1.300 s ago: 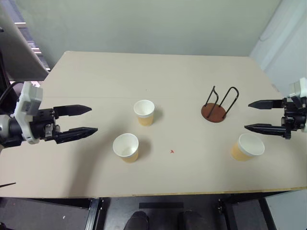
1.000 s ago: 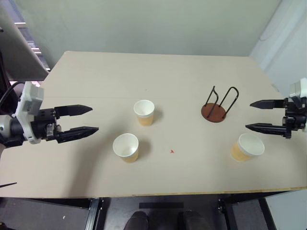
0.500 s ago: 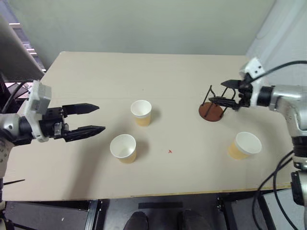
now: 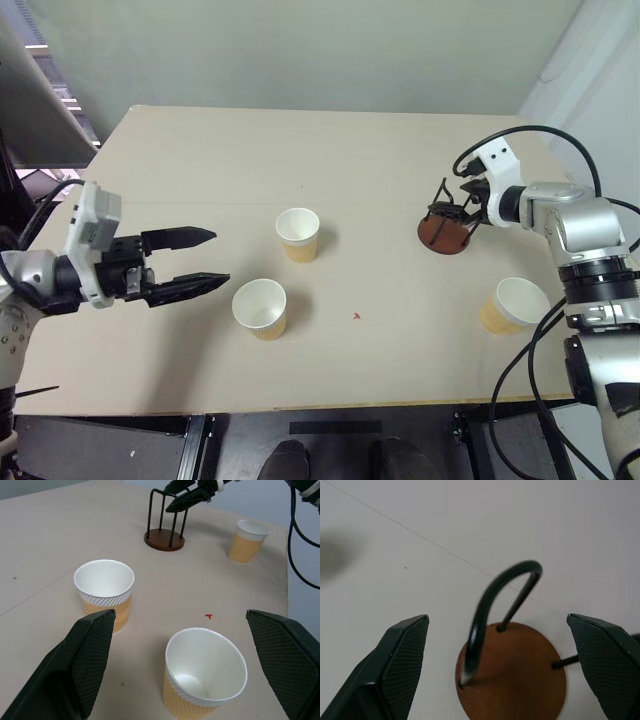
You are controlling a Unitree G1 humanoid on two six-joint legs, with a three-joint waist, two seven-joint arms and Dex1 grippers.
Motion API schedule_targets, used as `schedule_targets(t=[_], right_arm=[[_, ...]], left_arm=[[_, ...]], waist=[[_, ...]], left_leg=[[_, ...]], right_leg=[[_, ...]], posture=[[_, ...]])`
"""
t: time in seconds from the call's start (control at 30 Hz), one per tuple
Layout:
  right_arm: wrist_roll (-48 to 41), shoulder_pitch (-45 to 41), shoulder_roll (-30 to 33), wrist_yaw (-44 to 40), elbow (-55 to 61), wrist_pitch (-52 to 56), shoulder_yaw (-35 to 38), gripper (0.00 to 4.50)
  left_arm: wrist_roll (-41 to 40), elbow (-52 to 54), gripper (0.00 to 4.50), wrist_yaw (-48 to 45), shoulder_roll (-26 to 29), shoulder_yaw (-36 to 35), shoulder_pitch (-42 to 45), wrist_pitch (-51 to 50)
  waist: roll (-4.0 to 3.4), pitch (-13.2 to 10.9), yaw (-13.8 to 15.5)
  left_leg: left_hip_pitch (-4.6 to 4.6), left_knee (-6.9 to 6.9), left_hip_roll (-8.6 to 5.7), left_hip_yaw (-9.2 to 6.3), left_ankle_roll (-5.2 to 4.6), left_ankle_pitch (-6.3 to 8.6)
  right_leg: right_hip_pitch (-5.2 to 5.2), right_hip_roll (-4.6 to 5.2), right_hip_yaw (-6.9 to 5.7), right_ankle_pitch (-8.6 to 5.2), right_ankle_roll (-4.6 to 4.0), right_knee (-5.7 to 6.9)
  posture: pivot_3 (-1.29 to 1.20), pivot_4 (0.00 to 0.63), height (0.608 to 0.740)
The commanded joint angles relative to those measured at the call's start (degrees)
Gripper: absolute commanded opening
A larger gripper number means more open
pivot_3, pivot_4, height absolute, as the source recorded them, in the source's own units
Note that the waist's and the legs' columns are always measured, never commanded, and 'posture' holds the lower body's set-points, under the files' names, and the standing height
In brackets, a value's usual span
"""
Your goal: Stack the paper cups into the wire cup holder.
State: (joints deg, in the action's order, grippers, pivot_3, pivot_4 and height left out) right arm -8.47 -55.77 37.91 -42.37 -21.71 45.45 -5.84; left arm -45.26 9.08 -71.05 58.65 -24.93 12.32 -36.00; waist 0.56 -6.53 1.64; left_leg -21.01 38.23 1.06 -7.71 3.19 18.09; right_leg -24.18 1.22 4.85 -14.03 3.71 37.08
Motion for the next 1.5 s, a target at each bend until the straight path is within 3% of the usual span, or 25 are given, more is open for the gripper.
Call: schedule_targets(t=[0.03,0.33,0.37,0.63,0.83,1.17,1.5], right_arm=[[1.19,-1.56,-0.66,1.18,0.31,-0.25,0.33,3.54],[1.5,-2.11,-0.47,-1.41,2.4,-0.94,0.11,0.21],[1.27,-1.96,-0.13,-2.54,3.19,-1.01,-0.15,0.04],[-6.44,6.92,4.95,-22.82,22.88,-10.91,-2.07,0.04],[-16.69,10.67,4.75,-34.66,34.15,-13.2,-1.32,0.04],[-16.78,9.41,4.7,-47.04,34.86,-18.69,-9.42,0.04],[-13.48,8.72,4.55,-50.09,31.61,-23.26,-14.31,0.04]], left_arm=[[-1.13,2.03,4.5,0.27,0.34,-2.69,-0.35,0.22],[-1.0,1.9,4.5,0.26,0.46,-2.53,-0.4,0.54],[-0.92,1.77,4.5,0.2,0.48,-2.39,-0.26,0.61],[-1.89,3.84,4.5,-2.13,1.79,-0.37,2.48,0.55],[-1.35,7.45,4.5,-6.12,5.11,3.76,4.5,0.1],[3.61,9.13,4.5,-9.8,6.57,12.81,6.78,2.81],[5.17,11.52,4.5,-9.65,7.08,14.38,7.51,2.66]], waist=[[0.0,0.0,0.0],[0.0,0.0,0.08],[0.0,0.0,0.07],[0.01,0.01,0.12],[0.01,0.01,-0.09],[0.04,0.03,-0.28],[0.05,0.03,-0.3]], left_leg=[[0.0,0.0,0.0,0.0,0.0,0.0],[-0.01,0.0,0.0,0.0,0.01,0.0],[-0.01,0.0,0.0,0.01,0.01,0.0],[-0.09,-0.04,0.0,0.1,0.05,0.01],[-0.04,0.05,-0.04,0.18,0.07,-0.01],[0.07,0.08,0.04,0.01,0.06,0.0],[0.05,0.07,0.06,0.02,0.06,0.0]], right_leg=[[0.0,0.0,0.0,0.0,0.0,0.0],[-0.01,0.0,-0.01,0.01,-0.01,0.0],[-0.01,0.0,-0.01,0.01,-0.01,0.0],[-0.02,-0.03,-0.03,0.0,-0.01,-0.03],[0.02,-0.06,0.01,0.0,-0.01,-0.04],[0.14,-0.1,0.08,0.0,-0.03,-0.04],[0.14,-0.1,0.1,0.01,-0.05,-0.03]], posture=[[0.0,0.15,0.74],[0.0,0.15,0.74],[0.0,0.15,0.74],[0.0,0.15,0.74],[0.0,0.15,0.74],[0.0,0.15,0.74],[0.0,0.15,0.74]])
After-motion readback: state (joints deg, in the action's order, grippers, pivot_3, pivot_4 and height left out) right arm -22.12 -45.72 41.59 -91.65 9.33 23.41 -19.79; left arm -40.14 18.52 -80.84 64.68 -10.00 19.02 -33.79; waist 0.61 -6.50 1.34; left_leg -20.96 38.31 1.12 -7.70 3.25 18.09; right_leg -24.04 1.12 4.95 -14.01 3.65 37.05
